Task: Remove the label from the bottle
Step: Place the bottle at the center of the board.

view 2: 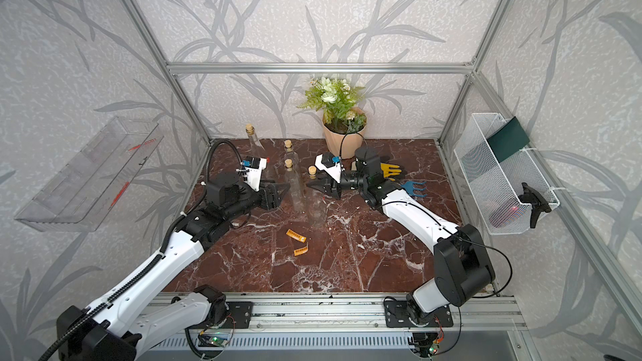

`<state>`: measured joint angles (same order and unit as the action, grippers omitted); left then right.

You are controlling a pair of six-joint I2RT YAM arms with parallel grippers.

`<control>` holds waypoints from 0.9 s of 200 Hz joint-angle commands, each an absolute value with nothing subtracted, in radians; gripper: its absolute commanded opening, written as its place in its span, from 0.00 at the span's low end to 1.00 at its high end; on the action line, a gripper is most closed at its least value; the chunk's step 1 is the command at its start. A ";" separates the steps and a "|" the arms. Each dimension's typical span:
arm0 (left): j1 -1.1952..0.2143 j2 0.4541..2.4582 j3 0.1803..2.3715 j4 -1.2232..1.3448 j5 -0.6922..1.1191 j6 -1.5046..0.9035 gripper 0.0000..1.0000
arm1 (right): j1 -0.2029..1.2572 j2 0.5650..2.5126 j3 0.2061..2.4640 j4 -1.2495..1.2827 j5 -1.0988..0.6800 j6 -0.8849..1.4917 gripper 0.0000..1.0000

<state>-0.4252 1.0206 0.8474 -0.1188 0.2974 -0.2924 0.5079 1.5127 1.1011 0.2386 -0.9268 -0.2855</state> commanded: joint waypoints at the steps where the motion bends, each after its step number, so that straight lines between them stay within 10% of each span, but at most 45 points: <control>1: -0.424 1.017 0.847 -0.089 0.308 -0.296 0.69 | 0.518 1.517 1.151 0.297 -0.963 -0.298 0.09; 130: -0.423 1.032 0.830 -0.025 0.392 -0.224 0.69 | 0.522 1.477 1.104 0.305 -0.853 -0.275 0.66; 180: -0.424 1.051 0.856 0.000 0.471 -0.168 0.69 | 0.519 1.313 1.002 0.228 -0.719 -0.256 0.72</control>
<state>-0.4252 1.0424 0.8383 -0.0406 0.4026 -0.2272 0.5182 1.4235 1.0492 0.2707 -0.8078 -0.2749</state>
